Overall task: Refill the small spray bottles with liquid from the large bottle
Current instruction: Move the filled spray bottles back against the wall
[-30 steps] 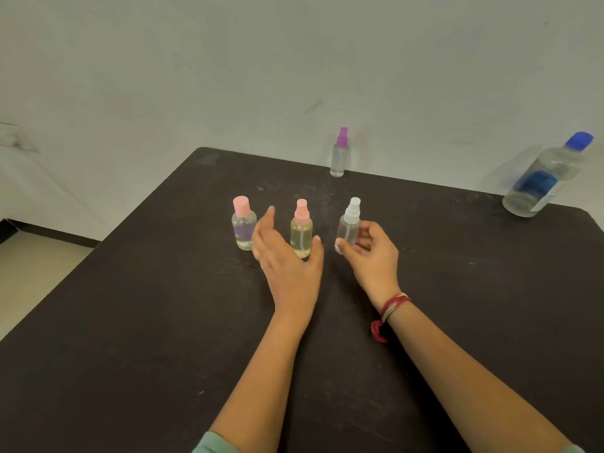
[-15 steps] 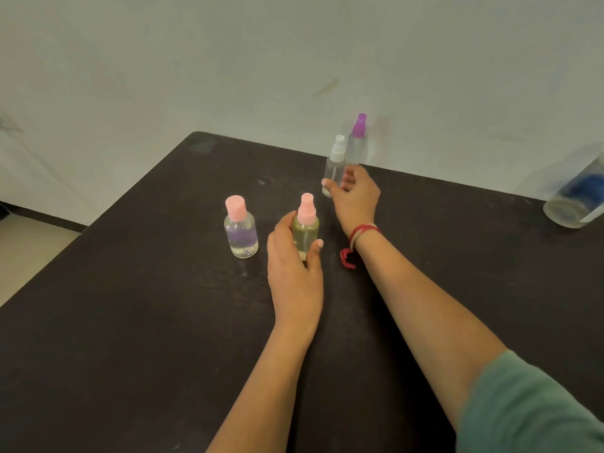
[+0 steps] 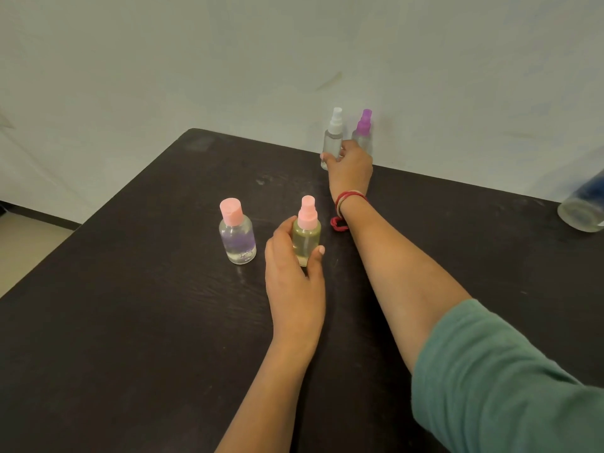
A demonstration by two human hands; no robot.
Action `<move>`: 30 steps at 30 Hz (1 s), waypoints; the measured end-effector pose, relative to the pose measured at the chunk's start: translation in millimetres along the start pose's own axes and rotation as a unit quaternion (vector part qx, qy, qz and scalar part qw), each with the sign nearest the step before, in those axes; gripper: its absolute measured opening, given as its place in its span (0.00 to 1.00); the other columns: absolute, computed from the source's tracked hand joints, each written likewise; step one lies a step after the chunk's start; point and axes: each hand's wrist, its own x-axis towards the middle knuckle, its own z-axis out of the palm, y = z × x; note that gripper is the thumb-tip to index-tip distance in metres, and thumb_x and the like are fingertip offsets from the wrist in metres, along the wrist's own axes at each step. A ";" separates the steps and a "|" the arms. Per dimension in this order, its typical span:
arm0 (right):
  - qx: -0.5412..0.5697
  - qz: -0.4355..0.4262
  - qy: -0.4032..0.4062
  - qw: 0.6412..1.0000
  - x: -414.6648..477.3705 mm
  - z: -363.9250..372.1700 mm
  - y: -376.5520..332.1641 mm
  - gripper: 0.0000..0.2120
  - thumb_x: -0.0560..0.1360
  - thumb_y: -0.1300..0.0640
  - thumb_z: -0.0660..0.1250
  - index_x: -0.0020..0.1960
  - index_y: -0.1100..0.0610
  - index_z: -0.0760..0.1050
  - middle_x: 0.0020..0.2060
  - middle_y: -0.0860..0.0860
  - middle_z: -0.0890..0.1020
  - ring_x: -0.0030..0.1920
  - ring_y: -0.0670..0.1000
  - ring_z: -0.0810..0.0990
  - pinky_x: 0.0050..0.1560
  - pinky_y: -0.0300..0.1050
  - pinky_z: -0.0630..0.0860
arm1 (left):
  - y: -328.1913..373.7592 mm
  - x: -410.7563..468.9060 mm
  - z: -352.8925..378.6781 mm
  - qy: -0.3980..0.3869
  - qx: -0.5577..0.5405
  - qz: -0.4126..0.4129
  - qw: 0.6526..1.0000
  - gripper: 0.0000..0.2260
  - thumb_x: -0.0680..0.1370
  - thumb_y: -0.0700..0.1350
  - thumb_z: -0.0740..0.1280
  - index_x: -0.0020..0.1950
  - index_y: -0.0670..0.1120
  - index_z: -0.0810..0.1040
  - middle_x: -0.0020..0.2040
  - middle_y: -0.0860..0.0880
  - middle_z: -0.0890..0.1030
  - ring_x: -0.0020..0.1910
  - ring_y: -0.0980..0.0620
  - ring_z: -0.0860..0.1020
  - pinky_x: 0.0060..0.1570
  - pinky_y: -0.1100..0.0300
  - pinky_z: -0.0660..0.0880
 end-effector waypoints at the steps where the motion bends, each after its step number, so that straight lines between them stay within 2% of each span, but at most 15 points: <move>1: 0.000 0.003 0.004 1.000 0.5 0.6 0.1 0.14 0.74 0.54 0.71 0.56 0.60 0.77 0.51 0.56 0.82 0.53 0.55 0.80 0.57 0.50 0.77 | 0.0 -0.2 0.0 -0.001 -0.003 0.000 1.000 0.23 0.76 0.41 0.70 0.69 0.50 0.68 0.59 0.57 0.73 0.54 0.64 0.72 0.49 0.75 0.67; 7: -0.010 0.000 0.028 1.000 -2.0 -0.2 1.0 0.13 0.74 0.53 0.71 0.53 0.61 0.77 0.50 0.56 0.82 0.50 0.55 0.81 0.53 0.48 0.78 | -0.2 -0.1 0.1 0.001 -0.008 -0.003 1.000 0.22 0.76 0.41 0.70 0.69 0.50 0.69 0.59 0.54 0.75 0.56 0.59 0.73 0.50 0.72 0.69; 12: -0.018 0.004 0.042 0.999 -0.4 1.1 1.0 0.14 0.75 0.54 0.70 0.57 0.60 0.76 0.53 0.56 0.81 0.54 0.56 0.80 0.57 0.49 0.78 | -1.3 0.1 0.9 0.000 -0.017 -0.005 1.000 0.23 0.76 0.42 0.70 0.69 0.50 0.68 0.60 0.55 0.75 0.58 0.59 0.74 0.52 0.71 0.68; 21: -0.031 0.013 0.040 0.999 -0.8 2.2 3.7 0.15 0.74 0.52 0.71 0.56 0.60 0.76 0.51 0.55 0.82 0.51 0.54 0.81 0.55 0.47 0.78 | -1.8 0.9 1.1 0.000 -0.030 -0.007 1.000 0.23 0.76 0.41 0.71 0.69 0.50 0.68 0.61 0.54 0.75 0.59 0.58 0.74 0.56 0.67 0.70; 23: 0.012 0.014 0.037 0.999 -10.5 -4.0 1.7 0.15 0.73 0.52 0.72 0.54 0.59 0.77 0.47 0.54 0.82 0.48 0.52 0.81 0.52 0.47 0.79 | -1.8 1.3 1.2 0.001 -0.035 -0.007 0.999 0.23 0.76 0.41 0.71 0.68 0.50 0.68 0.61 0.54 0.75 0.59 0.57 0.74 0.57 0.67 0.70; 27: 0.214 0.059 0.019 0.975 -63.5 -33.7 -2.1 0.09 0.74 0.53 0.72 0.45 0.57 0.77 0.37 0.50 0.81 0.33 0.46 0.81 0.36 0.44 0.80 | -1.0 0.8 0.3 0.007 -0.044 -0.004 0.999 0.22 0.75 0.40 0.71 0.66 0.49 0.69 0.60 0.54 0.76 0.58 0.56 0.75 0.57 0.63 0.72; 28: 0.245 0.072 -0.015 0.967 -81.0 -43.8 -1.7 0.10 0.74 0.52 0.71 0.45 0.58 0.77 0.37 0.52 0.81 0.34 0.47 0.81 0.36 0.44 0.81 | -0.8 1.1 0.6 0.007 -0.044 -0.002 0.999 0.21 0.75 0.39 0.71 0.65 0.49 0.69 0.59 0.54 0.76 0.58 0.56 0.76 0.57 0.63 0.72; 30: 0.283 0.058 -0.111 0.951 -116.3 -65.4 -1.4 0.14 0.75 0.49 0.69 0.48 0.60 0.78 0.41 0.55 0.83 0.41 0.52 0.83 0.44 0.48 0.82 | 1.0 1.8 -0.3 0.010 -0.043 0.001 0.999 0.19 0.75 0.39 0.71 0.63 0.48 0.70 0.57 0.53 0.76 0.56 0.56 0.76 0.55 0.64 0.73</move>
